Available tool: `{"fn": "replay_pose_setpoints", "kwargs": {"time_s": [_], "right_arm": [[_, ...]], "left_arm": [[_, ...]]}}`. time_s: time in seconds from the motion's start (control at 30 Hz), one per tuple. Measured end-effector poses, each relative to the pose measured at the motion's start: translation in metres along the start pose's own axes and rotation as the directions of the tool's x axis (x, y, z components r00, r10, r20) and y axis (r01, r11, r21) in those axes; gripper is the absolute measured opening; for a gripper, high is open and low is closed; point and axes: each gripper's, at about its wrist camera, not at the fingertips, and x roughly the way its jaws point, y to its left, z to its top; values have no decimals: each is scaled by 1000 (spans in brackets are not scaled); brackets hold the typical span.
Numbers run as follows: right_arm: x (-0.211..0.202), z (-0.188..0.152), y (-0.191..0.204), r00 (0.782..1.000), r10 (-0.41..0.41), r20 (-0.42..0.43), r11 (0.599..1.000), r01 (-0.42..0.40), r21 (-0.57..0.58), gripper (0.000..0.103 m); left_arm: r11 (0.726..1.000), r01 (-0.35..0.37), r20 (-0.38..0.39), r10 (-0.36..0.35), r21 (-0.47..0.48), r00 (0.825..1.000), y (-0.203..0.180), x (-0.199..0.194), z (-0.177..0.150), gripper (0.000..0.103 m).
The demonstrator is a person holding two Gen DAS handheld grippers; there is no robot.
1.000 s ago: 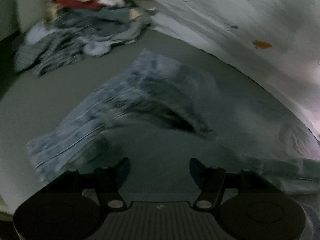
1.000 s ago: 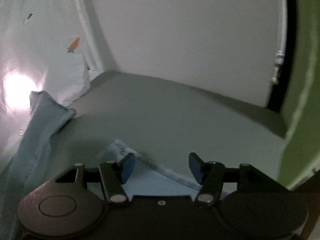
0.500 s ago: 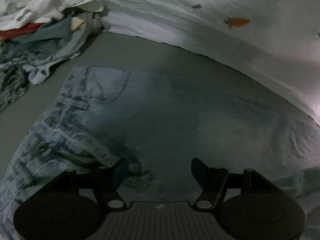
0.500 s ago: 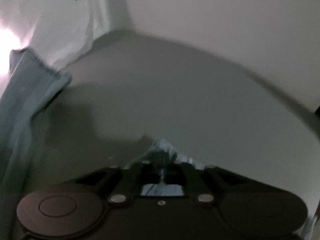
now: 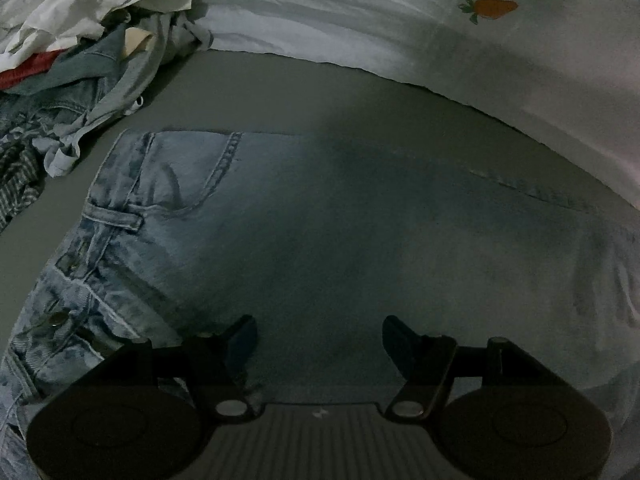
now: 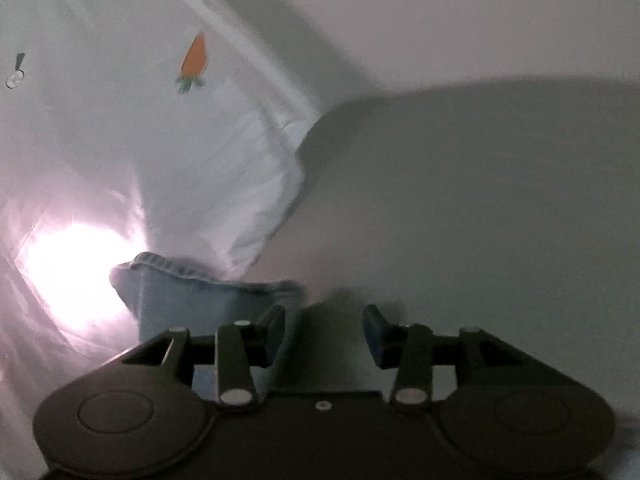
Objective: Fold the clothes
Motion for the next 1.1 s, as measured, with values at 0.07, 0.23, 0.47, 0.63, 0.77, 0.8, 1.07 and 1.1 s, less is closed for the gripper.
{"fn": "replay_pose_setpoints", "kwargs": {"time_s": [0.07,0.23,0.47,0.63,0.77,0.8,1.07,1.1], "right_arm": [[26,-5,11,1000,-1,-31,1000,2,17,50],[50,-16,26,997,-26,-73,998,22,-53,5],[-75,-12,33,981,61,185,977,-20,-214,3],[-58,-31,-31,956,-294,10,937,290,-195,21],[-109,-33,-38,954,-278,113,938,295,-184,61],[-124,-33,-39,960,-251,125,944,271,-187,69],[-233,-56,-102,991,-98,87,988,108,-112,92],[-249,-62,-118,993,-82,85,993,89,-77,96]], "left_arm": [[1000,-7,-2,7,4,1000,-3,0,-1,71],[1000,-21,-4,21,15,1000,-7,1,-3,71],[1000,-21,18,21,10,1000,-3,-8,-8,71],[1000,-5,25,5,0,1000,9,-12,-11,71],[1000,3,90,-4,9,996,24,-34,-13,74],[1000,8,98,-8,-3,995,30,-39,-15,74],[986,71,105,-56,-151,993,89,-73,-66,75],[986,71,97,-57,-151,994,94,-76,-75,75]]}}
